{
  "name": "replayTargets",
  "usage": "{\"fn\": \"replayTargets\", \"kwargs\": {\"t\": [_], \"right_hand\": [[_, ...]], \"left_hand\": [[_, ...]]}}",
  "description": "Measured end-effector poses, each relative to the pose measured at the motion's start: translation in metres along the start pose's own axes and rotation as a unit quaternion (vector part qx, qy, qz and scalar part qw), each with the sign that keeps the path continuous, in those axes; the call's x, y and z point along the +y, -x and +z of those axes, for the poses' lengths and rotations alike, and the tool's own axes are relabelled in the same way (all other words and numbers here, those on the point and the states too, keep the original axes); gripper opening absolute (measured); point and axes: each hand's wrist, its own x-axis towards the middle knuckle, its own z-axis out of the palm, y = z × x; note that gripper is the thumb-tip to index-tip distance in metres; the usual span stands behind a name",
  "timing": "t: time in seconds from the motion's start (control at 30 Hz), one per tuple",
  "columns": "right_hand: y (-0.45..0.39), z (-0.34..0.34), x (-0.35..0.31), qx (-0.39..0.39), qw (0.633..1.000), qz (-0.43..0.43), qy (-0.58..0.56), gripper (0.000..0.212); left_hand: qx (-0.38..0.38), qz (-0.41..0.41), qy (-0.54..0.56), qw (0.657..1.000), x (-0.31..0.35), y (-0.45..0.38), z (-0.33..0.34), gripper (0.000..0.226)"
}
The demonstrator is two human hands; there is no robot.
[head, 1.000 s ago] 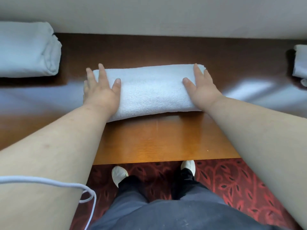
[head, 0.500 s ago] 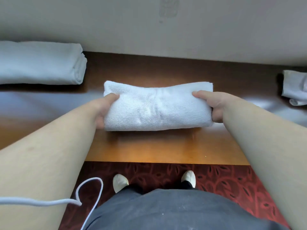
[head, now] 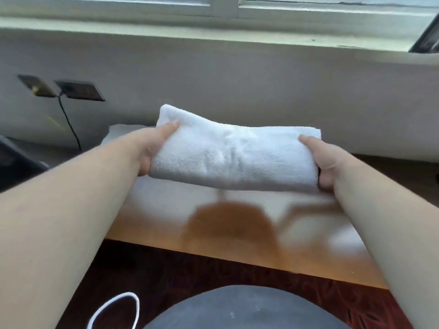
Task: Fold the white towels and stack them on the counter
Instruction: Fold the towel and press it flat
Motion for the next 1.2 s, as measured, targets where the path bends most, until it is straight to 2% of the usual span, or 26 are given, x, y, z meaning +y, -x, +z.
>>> {"fn": "replayTargets", "kwargs": {"t": [0.1, 0.23, 0.43, 0.63, 0.73, 0.83, 0.93, 1.03, 1.2], "right_hand": [[0.008, 0.029, -0.019, -0.031, 0.999, -0.018, -0.014, 0.032], [0.015, 0.068, -0.052, -0.046, 0.998, -0.025, -0.016, 0.034], [0.020, 0.124, -0.073, -0.049, 0.998, -0.034, 0.026, 0.047], [-0.002, 0.187, -0.063, -0.041, 0.998, -0.051, 0.022, 0.047], [-0.015, 0.218, -0.054, -0.013, 0.999, -0.041, 0.017, 0.041], [-0.028, 0.248, -0.051, 0.010, 0.999, -0.032, 0.012, 0.036], [-0.040, 0.274, -0.053, 0.011, 1.000, -0.015, 0.019, 0.025], [-0.051, 0.289, -0.053, 0.000, 1.000, 0.010, 0.028, 0.024], [-0.083, 0.311, -0.032, 0.036, 0.999, 0.021, 0.034, 0.017]], "left_hand": [[0.040, 0.029, -0.013, 0.999, 0.032, 0.014, -0.029, 0.040], [0.086, 0.068, 0.005, 0.994, 0.059, 0.032, -0.064, 0.041], [0.152, 0.043, 0.024, 0.987, 0.047, 0.039, -0.102, 0.038], [0.195, 0.084, 0.016, 0.977, 0.043, -0.006, -0.162, 0.046], [0.191, 0.078, -0.014, 0.978, 0.048, -0.039, -0.188, 0.059], [0.170, 0.063, -0.030, 0.983, 0.060, -0.072, -0.208, 0.062], [0.139, 0.051, -0.037, 0.988, 0.076, -0.105, -0.227, 0.060], [0.128, 0.031, -0.052, 0.990, 0.086, -0.137, -0.241, 0.065], [0.067, 0.007, -0.068, 0.995, 0.070, -0.199, -0.254, 0.058]]}}
